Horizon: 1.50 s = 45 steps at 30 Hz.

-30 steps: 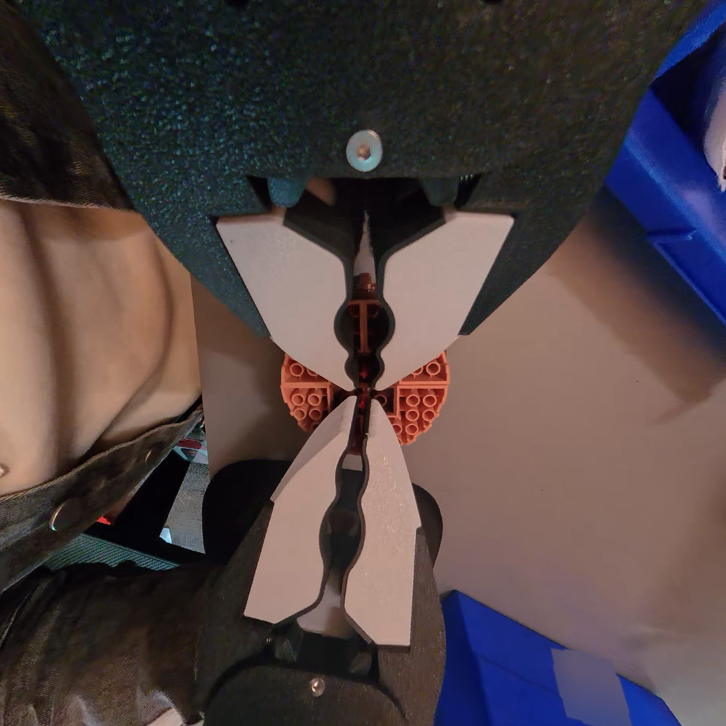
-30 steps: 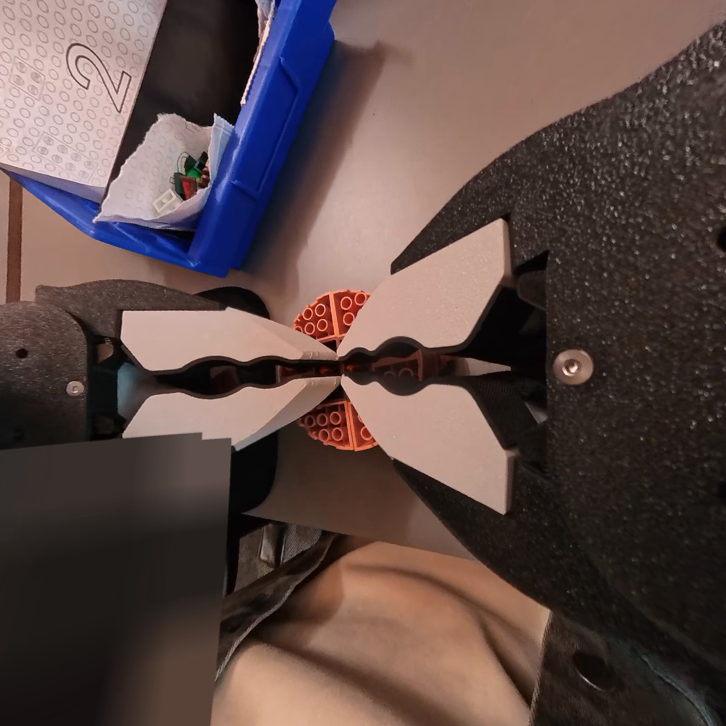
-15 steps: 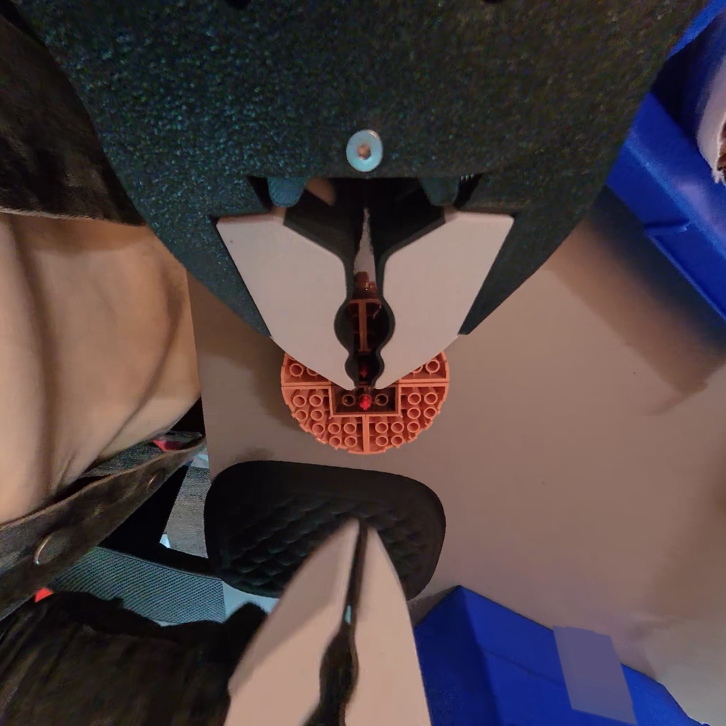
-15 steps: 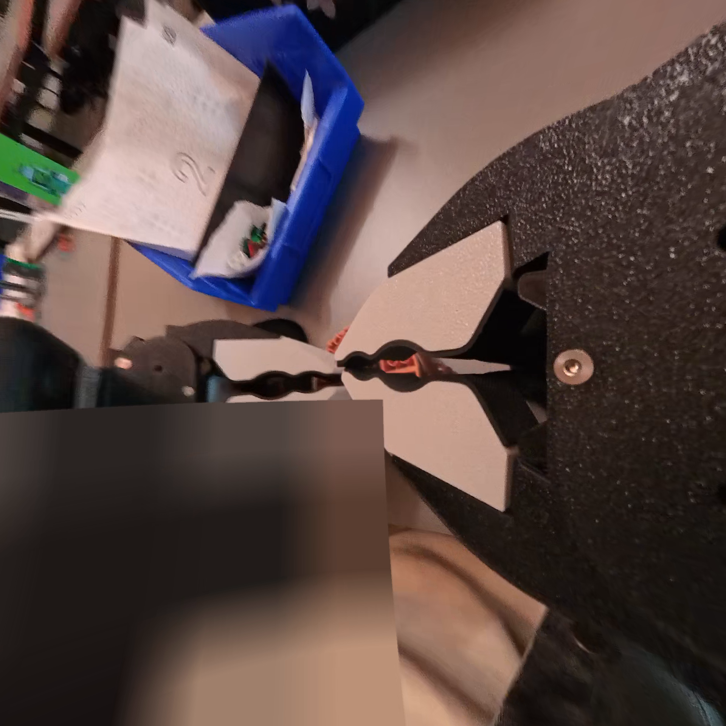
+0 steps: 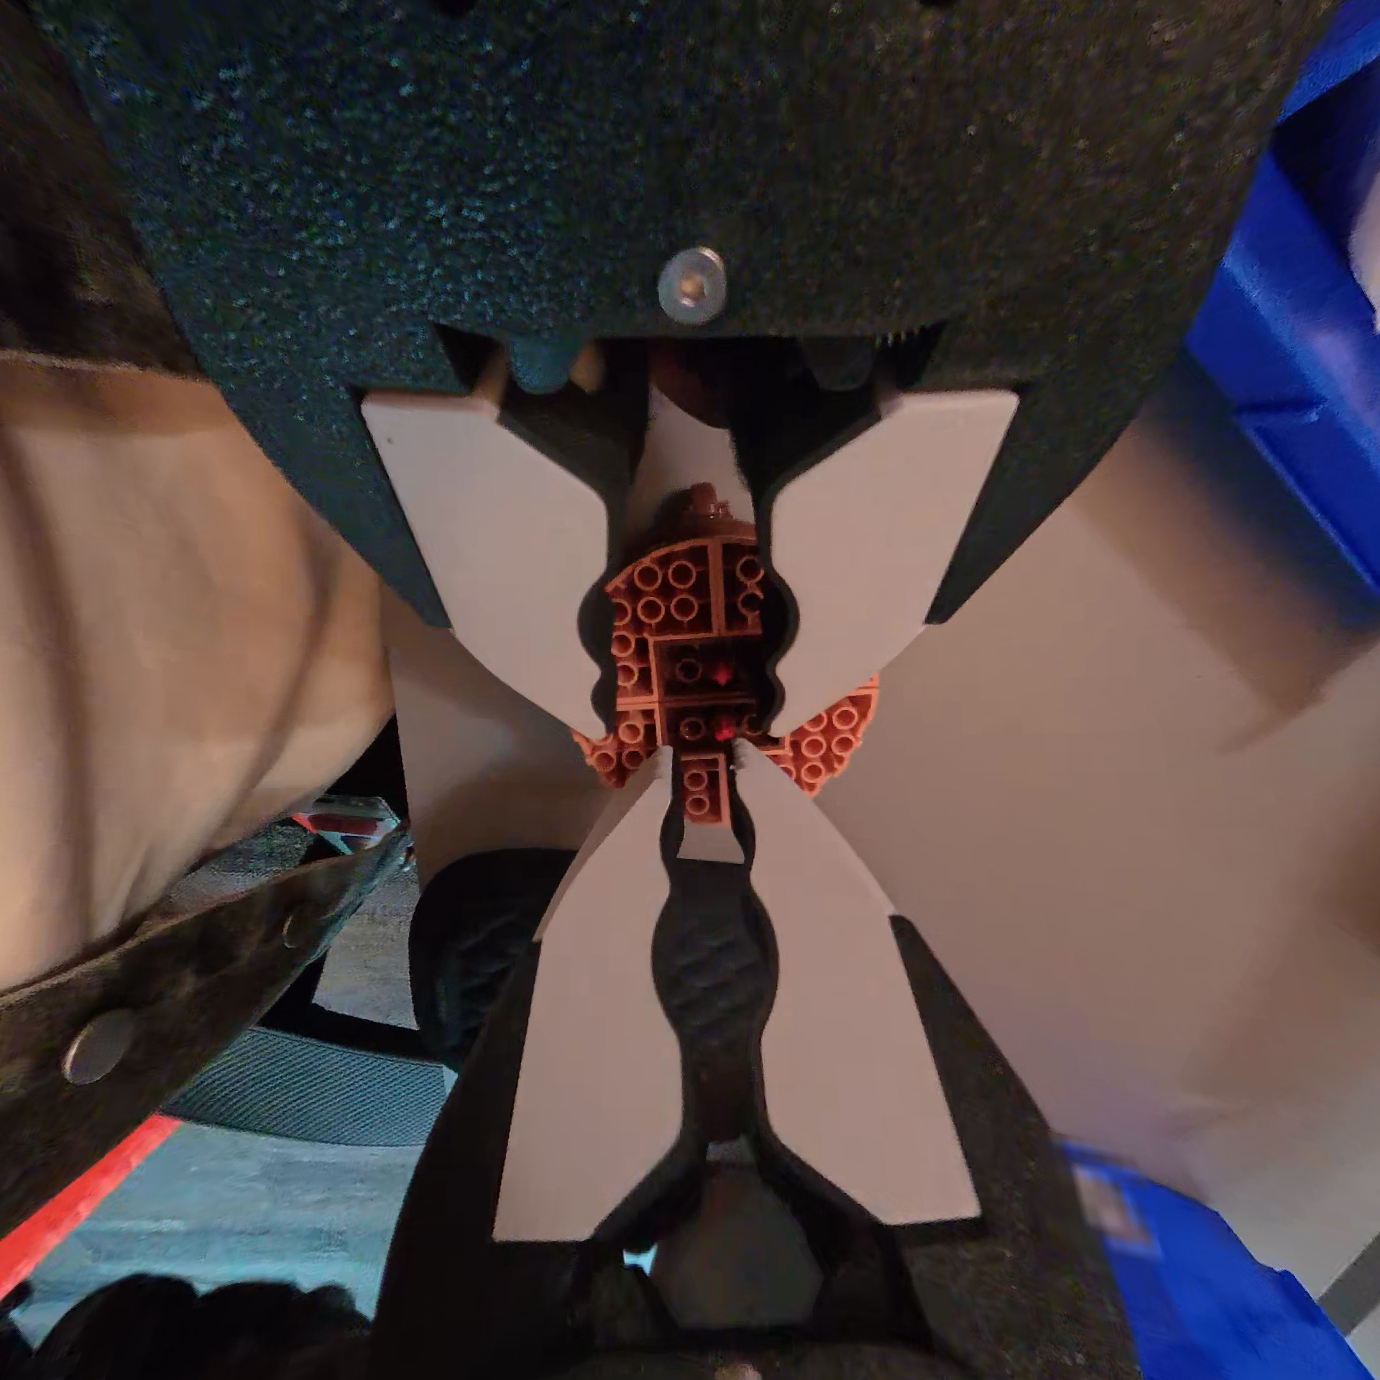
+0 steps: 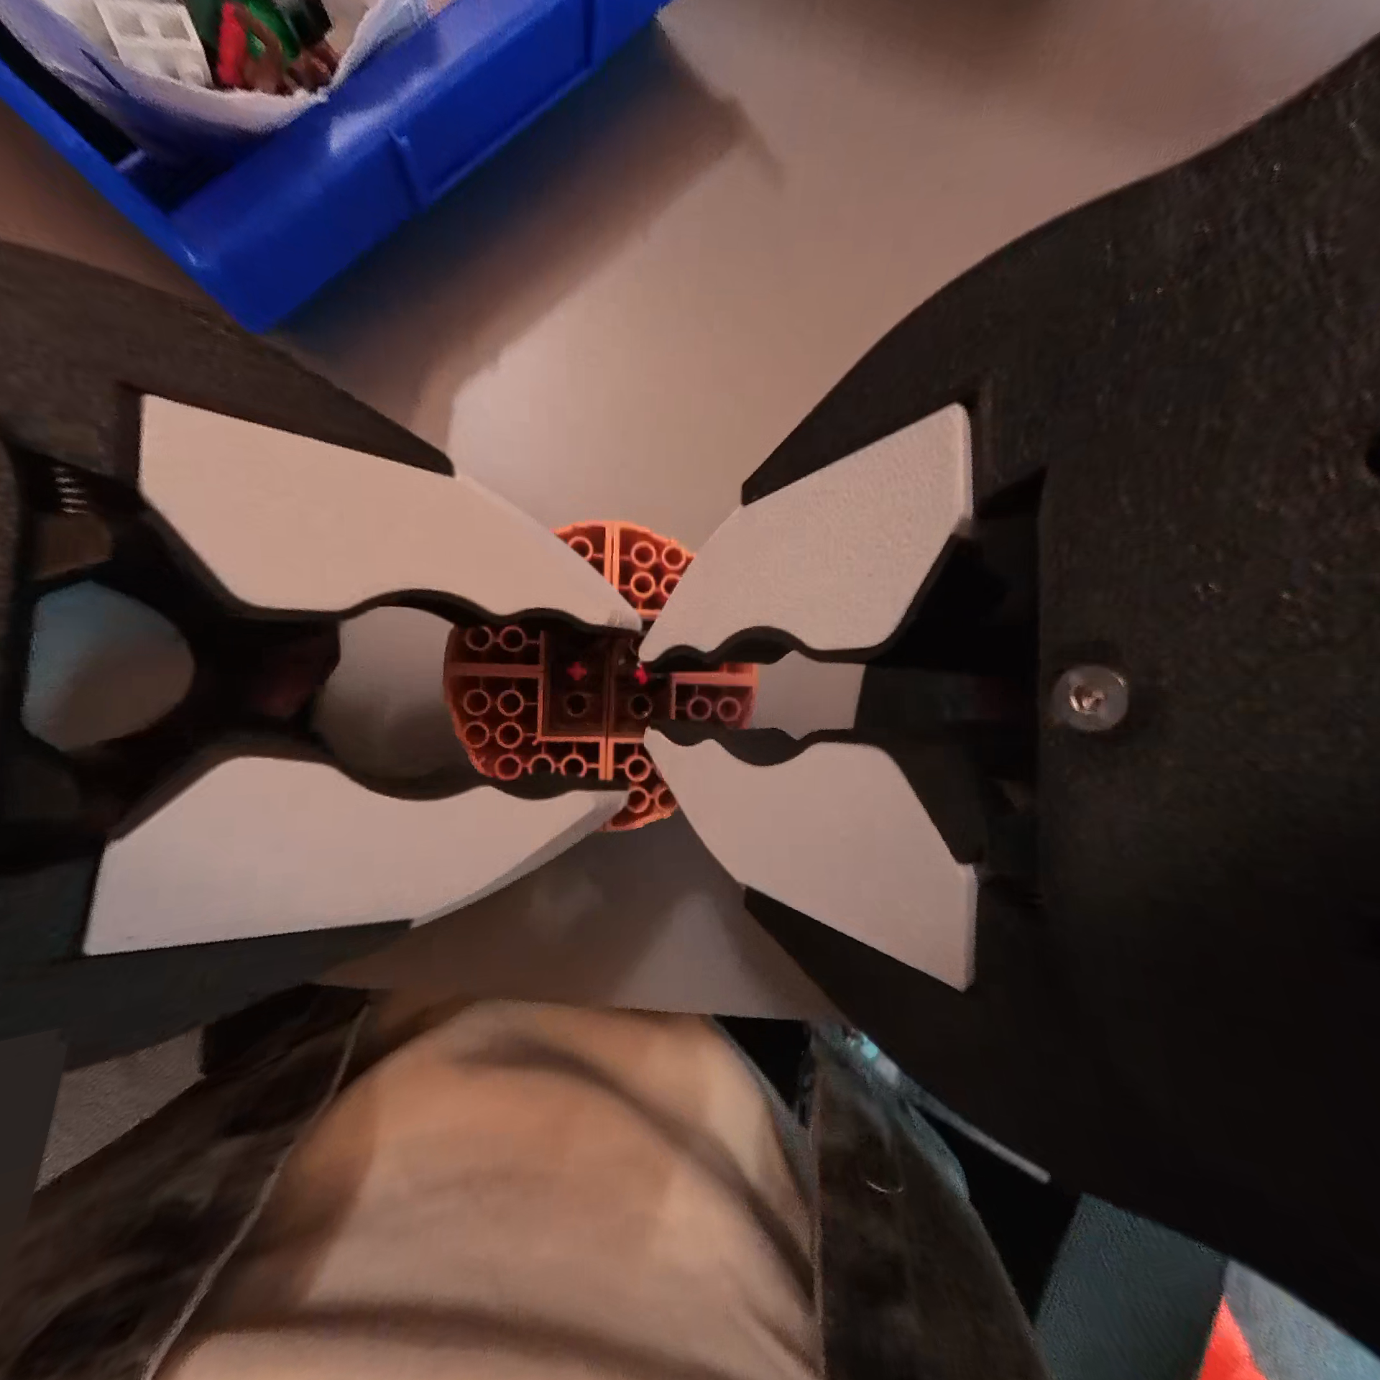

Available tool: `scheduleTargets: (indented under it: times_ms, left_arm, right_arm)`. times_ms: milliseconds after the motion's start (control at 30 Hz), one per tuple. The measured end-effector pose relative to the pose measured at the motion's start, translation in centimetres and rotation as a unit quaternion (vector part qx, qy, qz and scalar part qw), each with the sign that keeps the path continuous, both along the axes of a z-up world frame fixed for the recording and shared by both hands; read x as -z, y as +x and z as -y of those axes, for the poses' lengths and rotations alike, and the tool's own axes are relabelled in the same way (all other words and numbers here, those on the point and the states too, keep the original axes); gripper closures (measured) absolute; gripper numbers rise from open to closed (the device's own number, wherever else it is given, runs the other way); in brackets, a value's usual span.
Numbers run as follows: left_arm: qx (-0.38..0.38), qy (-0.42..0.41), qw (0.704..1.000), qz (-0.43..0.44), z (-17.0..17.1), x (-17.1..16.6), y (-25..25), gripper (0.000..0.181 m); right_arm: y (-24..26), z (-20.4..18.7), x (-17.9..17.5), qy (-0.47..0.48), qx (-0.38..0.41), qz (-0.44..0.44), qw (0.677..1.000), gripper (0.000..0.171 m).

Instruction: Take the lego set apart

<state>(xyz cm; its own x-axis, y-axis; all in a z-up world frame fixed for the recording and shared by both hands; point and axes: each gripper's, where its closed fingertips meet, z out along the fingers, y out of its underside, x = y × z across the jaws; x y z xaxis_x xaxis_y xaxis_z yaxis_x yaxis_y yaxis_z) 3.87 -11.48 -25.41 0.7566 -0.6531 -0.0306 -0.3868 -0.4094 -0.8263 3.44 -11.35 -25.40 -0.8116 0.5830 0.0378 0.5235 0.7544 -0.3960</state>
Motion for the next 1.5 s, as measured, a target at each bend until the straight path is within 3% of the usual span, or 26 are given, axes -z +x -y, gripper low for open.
scheduleTargets:
  times_ms: [267,533,1100,1333,1500]
  left_arm:
    - [-0.027,0.012,1.0,0.004,-0.3,0.1,-0.6,0.147]
    - [-0.04,0.039,0.998,0.031,-0.6,0.0,-0.7,0.148]
    - [-0.026,0.048,0.998,0.032,-0.5,-0.2,-0.5,0.147]
    - [-0.02,0.055,0.998,0.034,-0.7,-0.6,-0.3,0.145]
    - [-0.016,0.049,0.998,0.028,-0.9,-0.1,0.0,0.145]
  right_arm:
    - [-0.6,0.0,0.1,0.039,-0.02,0.012,0.999,0.167]
    - [-0.7,-0.1,0.1,0.047,-0.026,0.022,0.998,0.162]
    - [-0.4,0.0,0.6,0.054,-0.036,0.052,0.997,0.167]
    - [-0.4,-0.4,0.2,0.053,-0.022,0.045,0.997,0.159]
    - [-0.3,-0.5,0.6,0.055,-0.024,0.051,0.997,0.167]
